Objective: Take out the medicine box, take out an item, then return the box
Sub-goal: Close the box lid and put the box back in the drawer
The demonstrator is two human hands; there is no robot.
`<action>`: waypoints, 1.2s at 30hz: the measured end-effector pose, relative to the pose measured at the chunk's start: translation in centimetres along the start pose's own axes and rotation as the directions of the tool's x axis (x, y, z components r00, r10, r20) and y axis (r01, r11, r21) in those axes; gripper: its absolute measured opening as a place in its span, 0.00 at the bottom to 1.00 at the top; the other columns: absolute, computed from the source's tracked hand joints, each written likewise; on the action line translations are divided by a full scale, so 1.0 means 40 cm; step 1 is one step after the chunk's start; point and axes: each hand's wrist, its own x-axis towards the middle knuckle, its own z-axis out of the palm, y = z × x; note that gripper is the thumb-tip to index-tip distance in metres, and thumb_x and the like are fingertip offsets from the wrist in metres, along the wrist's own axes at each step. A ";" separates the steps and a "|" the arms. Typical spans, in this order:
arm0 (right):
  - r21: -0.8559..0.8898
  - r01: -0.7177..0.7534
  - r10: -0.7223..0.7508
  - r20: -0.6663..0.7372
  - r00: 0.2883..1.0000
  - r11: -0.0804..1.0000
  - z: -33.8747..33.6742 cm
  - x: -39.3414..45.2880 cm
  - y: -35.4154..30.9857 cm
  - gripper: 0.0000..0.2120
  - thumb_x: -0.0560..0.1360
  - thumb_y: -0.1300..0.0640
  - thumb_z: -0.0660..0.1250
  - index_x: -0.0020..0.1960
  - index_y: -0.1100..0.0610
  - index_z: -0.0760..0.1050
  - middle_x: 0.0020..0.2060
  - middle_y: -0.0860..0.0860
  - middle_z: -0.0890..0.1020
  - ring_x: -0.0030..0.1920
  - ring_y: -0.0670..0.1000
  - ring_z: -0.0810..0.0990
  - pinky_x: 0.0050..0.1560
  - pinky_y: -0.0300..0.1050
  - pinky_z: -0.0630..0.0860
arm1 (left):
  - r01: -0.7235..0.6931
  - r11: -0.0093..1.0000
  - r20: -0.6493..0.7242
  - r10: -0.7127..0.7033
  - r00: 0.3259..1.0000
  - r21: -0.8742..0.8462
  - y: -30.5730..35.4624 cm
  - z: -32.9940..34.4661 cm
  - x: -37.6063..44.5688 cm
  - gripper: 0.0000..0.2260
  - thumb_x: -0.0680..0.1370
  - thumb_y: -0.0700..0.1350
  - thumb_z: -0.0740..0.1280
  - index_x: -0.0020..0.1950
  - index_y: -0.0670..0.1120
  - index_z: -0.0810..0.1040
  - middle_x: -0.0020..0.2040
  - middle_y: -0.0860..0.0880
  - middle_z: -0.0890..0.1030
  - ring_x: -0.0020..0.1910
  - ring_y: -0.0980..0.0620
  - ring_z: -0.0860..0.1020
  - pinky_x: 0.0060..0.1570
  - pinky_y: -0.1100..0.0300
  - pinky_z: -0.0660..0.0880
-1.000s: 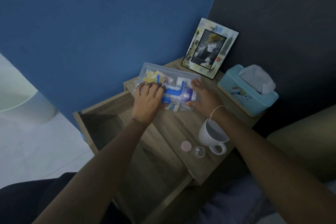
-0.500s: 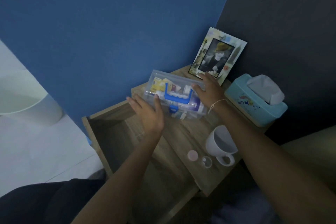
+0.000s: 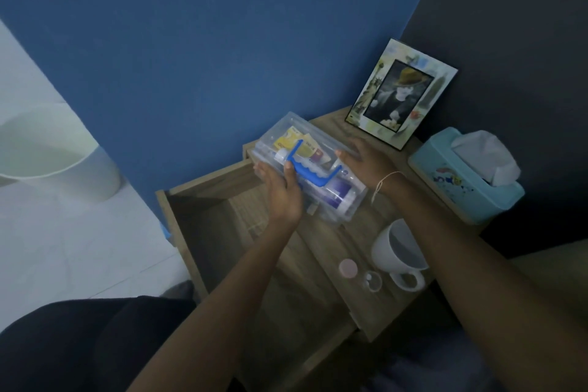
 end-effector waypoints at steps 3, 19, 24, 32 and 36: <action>0.054 0.054 -0.056 0.044 0.997 0.997 0.008 -0.016 -0.029 0.25 0.77 0.43 0.61 0.70 0.54 0.68 0.66 0.53 0.76 0.65 0.53 0.74 0.61 0.43 0.68 | 0.058 0.996 0.001 -0.059 0.998 -0.070 0.027 -0.011 0.011 0.32 0.82 0.53 0.53 0.77 0.42 0.39 0.79 0.43 0.44 0.78 0.48 0.46 0.77 0.48 0.48; 0.246 0.120 -0.132 0.034 0.991 0.962 0.258 -0.258 -0.202 0.15 0.78 0.45 0.60 0.53 0.54 0.79 0.42 0.54 0.84 0.44 0.56 0.82 0.49 0.56 0.79 | 0.191 0.963 -0.058 -0.205 0.977 -0.189 -0.004 -0.315 -0.122 0.20 0.81 0.51 0.57 0.72 0.48 0.58 0.65 0.44 0.75 0.59 0.45 0.78 0.60 0.45 0.76; 0.117 0.084 -0.079 -0.047 0.996 0.990 0.354 -0.305 -0.177 0.11 0.79 0.44 0.58 0.47 0.49 0.74 0.37 0.49 0.79 0.37 0.48 0.79 0.35 0.43 0.71 | 0.287 0.949 -0.021 -0.292 0.956 -0.134 -0.065 -0.330 -0.147 0.18 0.82 0.50 0.56 0.70 0.46 0.60 0.64 0.43 0.74 0.56 0.47 0.78 0.57 0.48 0.77; 0.012 -0.025 0.026 -0.146 0.989 1.000 0.517 -0.318 -0.100 0.10 0.78 0.47 0.57 0.57 0.48 0.70 0.39 0.44 0.76 0.40 0.44 0.76 0.36 0.39 0.68 | 0.461 0.884 -0.062 -0.466 0.883 -0.079 -0.162 -0.307 -0.129 0.21 0.82 0.47 0.57 0.72 0.44 0.57 0.65 0.41 0.72 0.56 0.46 0.75 0.51 0.51 0.74; 0.110 -0.058 0.069 -0.091 0.993 0.992 0.583 -0.319 -0.069 0.22 0.78 0.44 0.58 0.68 0.51 0.65 0.55 0.53 0.80 0.53 0.52 0.80 0.48 0.45 0.75 | 0.556 0.831 -0.138 -0.548 0.825 0.024 -0.195 -0.278 -0.102 0.25 0.82 0.48 0.55 0.76 0.44 0.50 0.71 0.39 0.65 0.67 0.40 0.70 0.65 0.42 0.70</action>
